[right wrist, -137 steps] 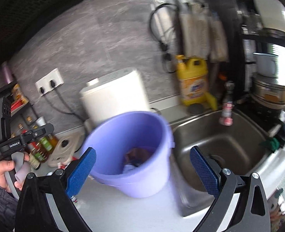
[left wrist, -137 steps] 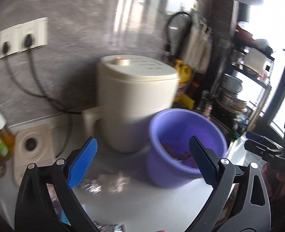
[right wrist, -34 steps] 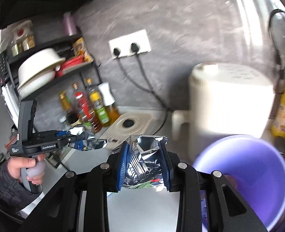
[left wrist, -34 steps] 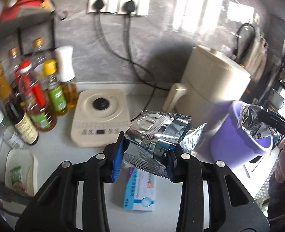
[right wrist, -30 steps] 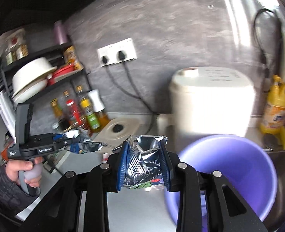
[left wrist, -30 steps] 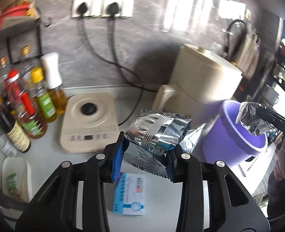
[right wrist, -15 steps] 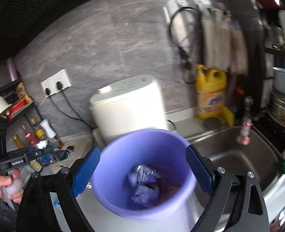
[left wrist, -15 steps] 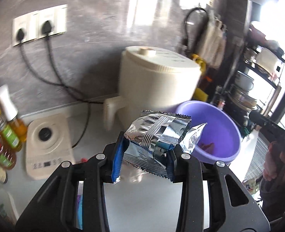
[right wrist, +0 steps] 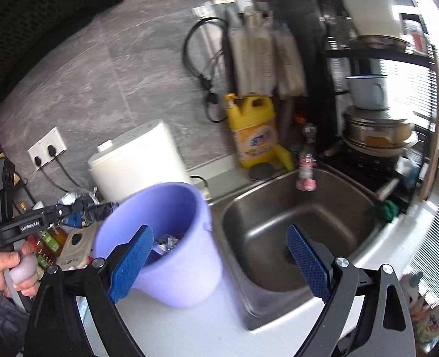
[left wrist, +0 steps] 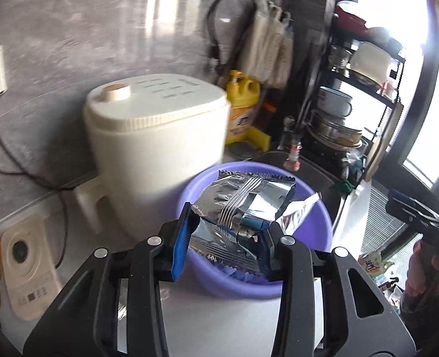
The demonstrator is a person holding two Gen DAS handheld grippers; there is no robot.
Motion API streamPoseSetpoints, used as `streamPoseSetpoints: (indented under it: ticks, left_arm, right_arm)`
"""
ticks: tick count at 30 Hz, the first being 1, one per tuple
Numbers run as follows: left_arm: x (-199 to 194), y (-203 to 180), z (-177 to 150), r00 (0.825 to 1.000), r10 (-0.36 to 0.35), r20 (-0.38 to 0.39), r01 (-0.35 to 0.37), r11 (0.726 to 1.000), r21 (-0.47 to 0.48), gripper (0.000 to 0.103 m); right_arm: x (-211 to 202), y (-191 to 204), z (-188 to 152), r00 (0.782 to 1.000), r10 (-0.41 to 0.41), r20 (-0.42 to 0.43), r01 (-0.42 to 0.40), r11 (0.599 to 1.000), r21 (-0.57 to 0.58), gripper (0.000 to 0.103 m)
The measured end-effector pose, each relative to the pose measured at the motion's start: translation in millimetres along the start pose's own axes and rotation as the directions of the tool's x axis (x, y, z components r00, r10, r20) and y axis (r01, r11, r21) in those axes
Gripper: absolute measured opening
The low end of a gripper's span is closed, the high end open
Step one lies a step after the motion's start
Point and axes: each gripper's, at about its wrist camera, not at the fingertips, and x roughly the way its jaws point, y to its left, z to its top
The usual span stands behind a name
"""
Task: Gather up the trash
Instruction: 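Carry both silver wrappers to the purple bucket and release them inside, then move both tools back to the counter and grasp the medicine box with the left tool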
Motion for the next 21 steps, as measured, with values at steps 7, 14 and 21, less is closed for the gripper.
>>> streamPoseSetpoints:
  ticks: [7, 14, 21]
  left_arm:
    - [12.2, -20.6, 2.5, 1.000, -0.018, 0.011, 0.017, 1.000, 0.025, 0.089]
    - [0.6, -3.8, -13.0, 1.000, 0.026, -0.008, -0.026, 1.000, 0.000, 0.091]
    - [-25.9, 33.4, -34.5, 0.994, 0.110, -0.004, -0.110, 0.991, -0.077, 0.097]
  right_arm:
    - [-10.6, -17.6, -8.3, 0.999, -0.035, 0.001, 0.035, 0.998, 0.046, 0.089]
    - [0.6, 2.6, -14.3, 0.999, 0.018, -0.034, -0.017, 1.000, 0.007, 0.089]
    - [18.5, 43.8, -18.8, 0.991, 0.111, -0.079, -0.115, 0.992, -0.058, 0.094]
